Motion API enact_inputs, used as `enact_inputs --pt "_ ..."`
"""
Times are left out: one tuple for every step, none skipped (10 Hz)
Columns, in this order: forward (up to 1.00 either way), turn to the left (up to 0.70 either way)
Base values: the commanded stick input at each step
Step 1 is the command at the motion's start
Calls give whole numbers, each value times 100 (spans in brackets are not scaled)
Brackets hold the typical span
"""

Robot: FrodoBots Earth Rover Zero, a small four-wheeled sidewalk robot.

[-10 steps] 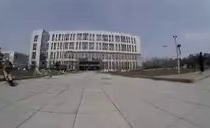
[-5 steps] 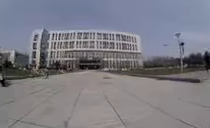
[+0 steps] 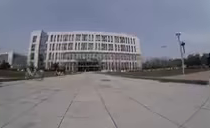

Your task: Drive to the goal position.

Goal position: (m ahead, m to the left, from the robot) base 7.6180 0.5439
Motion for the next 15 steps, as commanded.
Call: enact_inputs --pt "85 0" --pt "85 0" --pt "85 0" --pt "85 0" --pt "85 0" --pt "85 1" --pt "85 12" --pt "85 23" --pt "85 34" --pt "85 34" --pt "85 29" --pt "85 25" --pt "85 21" --pt "85 17" --pt "85 12"
